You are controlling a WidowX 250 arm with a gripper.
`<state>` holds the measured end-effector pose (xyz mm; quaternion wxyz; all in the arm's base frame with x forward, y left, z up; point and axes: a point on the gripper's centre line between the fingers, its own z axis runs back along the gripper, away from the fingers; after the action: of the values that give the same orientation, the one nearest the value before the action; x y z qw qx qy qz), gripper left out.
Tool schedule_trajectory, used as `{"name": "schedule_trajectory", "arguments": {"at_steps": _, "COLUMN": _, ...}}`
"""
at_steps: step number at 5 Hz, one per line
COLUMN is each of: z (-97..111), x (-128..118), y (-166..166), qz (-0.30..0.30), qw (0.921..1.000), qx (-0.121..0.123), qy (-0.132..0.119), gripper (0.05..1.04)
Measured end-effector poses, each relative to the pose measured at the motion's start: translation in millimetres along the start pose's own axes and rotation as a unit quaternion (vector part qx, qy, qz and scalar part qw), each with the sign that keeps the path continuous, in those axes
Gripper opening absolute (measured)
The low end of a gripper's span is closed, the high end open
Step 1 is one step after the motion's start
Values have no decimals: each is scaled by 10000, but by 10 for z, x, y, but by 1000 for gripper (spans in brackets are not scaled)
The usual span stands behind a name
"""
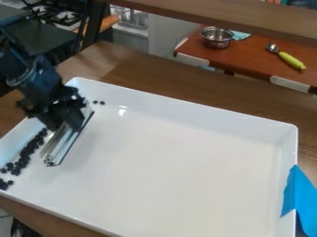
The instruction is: Sweep into pile
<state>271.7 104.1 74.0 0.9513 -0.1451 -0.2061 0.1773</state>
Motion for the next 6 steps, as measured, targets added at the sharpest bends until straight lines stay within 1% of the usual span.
{"name": "schedule_trajectory", "arguments": {"at_steps": 1, "z": 102, "x": -18, "y": -505, "qz": -258, "qw": 9994, "qx": -138, "qy": -197, "gripper": 374}}
{"name": "schedule_trajectory", "arguments": {"at_steps": 2, "z": -10, "x": -148, "y": -993, "qz": -305, "qw": 9995, "qx": 46, "qy": -3, "gripper": 374}}
{"name": "schedule_trajectory", "arguments": {"at_steps": 3, "z": -256, "x": -241, "y": -1408, "qz": -446, "qw": 9981, "qx": 418, "qy": 120, "gripper": 374}}
{"name": "schedule_trajectory", "arguments": {"at_steps": 4, "z": -497, "x": -313, "y": -1757, "qz": -548, "qw": 9959, "qx": 665, "qy": 291, "gripper": 374}}
{"name": "schedule_trajectory", "arguments": {"at_steps": 5, "z": -680, "x": -359, "y": -1898, "qz": -698, "qw": 9925, "qx": 917, "qy": 416, "gripper": 416}}
{"name": "schedule_trajectory", "arguments": {"at_steps": 6, "z": -745, "x": -357, "y": -1906, "qz": -952, "qw": 9851, "qx": 1347, "qy": 476, "gripper": 720}}
